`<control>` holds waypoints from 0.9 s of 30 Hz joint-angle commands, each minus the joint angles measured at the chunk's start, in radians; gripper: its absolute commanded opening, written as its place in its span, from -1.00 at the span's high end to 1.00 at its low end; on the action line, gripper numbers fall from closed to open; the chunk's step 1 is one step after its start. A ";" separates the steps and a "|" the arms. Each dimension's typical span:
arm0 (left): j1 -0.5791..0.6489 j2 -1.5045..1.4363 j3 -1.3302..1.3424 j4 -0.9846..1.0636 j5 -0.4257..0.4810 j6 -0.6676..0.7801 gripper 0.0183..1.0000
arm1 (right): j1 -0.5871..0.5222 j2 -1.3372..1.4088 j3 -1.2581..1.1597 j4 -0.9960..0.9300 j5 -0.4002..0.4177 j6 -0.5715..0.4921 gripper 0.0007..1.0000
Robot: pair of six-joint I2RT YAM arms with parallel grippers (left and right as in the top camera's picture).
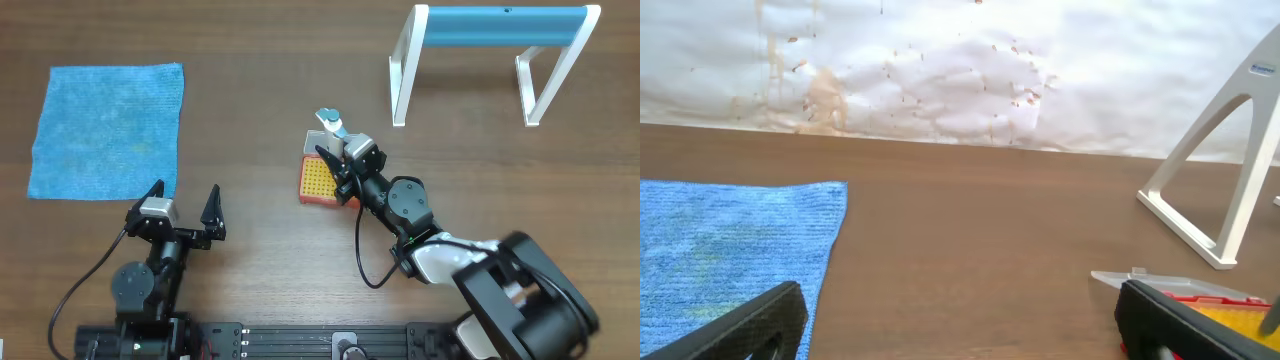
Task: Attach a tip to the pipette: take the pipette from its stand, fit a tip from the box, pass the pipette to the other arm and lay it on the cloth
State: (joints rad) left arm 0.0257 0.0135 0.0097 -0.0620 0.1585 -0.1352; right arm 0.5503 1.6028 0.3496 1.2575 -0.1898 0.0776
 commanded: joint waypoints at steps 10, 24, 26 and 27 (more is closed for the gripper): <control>0.001 -0.006 -0.004 -0.002 0.011 -0.009 -0.99 | -0.020 -0.289 0.263 -0.483 -0.215 -0.030 0.86; 0.001 -0.006 -0.004 -0.002 0.011 -0.010 -0.99 | -0.014 -0.408 0.624 -1.489 -0.249 0.031 0.86; 0.001 -0.006 -0.004 -0.002 0.011 -0.010 -0.99 | -0.013 -0.404 0.624 -1.513 -0.274 0.072 0.86; 0.001 -0.006 -0.004 -0.002 0.011 -0.009 -0.99 | -0.013 -0.404 0.624 -1.515 -0.292 0.087 0.86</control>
State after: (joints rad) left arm 0.0257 0.0135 0.0097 -0.0620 0.1585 -0.1356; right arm 0.5358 1.1969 0.9630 -0.2508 -0.4248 0.0875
